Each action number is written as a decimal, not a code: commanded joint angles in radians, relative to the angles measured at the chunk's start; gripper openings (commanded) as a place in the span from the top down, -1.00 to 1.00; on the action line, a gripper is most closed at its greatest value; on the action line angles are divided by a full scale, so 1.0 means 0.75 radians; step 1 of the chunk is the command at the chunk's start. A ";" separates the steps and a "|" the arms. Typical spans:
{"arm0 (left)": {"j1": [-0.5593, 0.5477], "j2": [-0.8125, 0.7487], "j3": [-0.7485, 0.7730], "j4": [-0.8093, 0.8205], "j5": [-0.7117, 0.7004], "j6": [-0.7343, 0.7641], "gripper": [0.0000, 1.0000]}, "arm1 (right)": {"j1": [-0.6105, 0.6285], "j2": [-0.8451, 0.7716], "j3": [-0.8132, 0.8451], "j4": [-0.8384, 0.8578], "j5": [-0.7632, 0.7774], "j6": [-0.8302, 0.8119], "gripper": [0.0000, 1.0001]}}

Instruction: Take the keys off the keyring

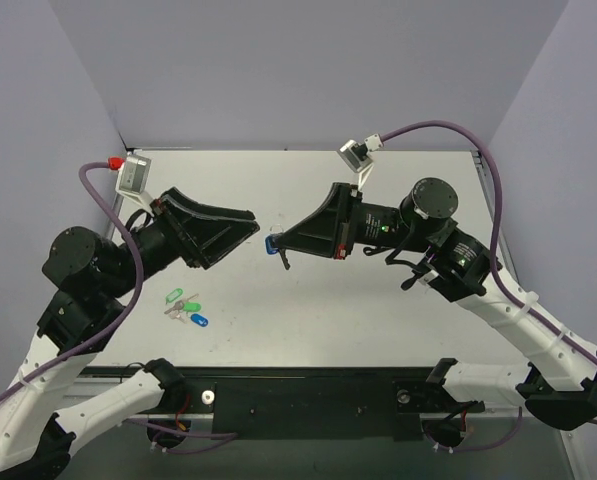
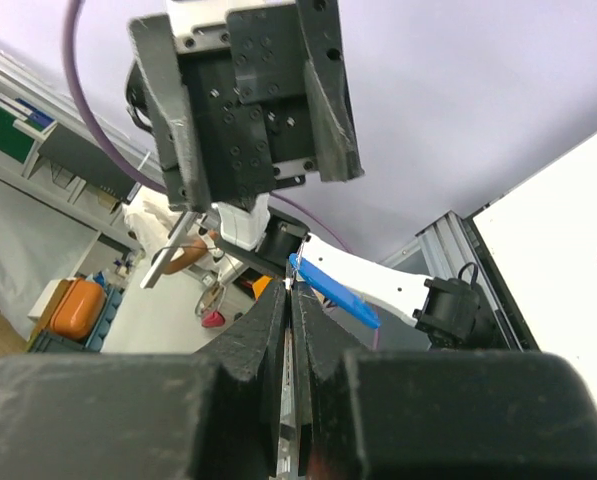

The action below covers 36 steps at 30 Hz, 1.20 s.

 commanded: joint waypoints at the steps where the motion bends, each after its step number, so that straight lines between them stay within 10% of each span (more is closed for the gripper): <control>1: 0.007 -0.068 -0.154 0.349 -0.160 -0.190 -0.38 | -0.005 0.013 0.048 0.178 0.047 0.039 1.00; 28: 0.005 0.001 -0.162 0.354 0.016 -0.205 0.18 | -0.005 0.044 0.054 0.225 0.041 0.072 1.00; 36: 0.007 0.006 -0.150 0.331 0.026 -0.191 0.71 | -0.005 0.046 0.050 0.225 0.043 0.070 1.00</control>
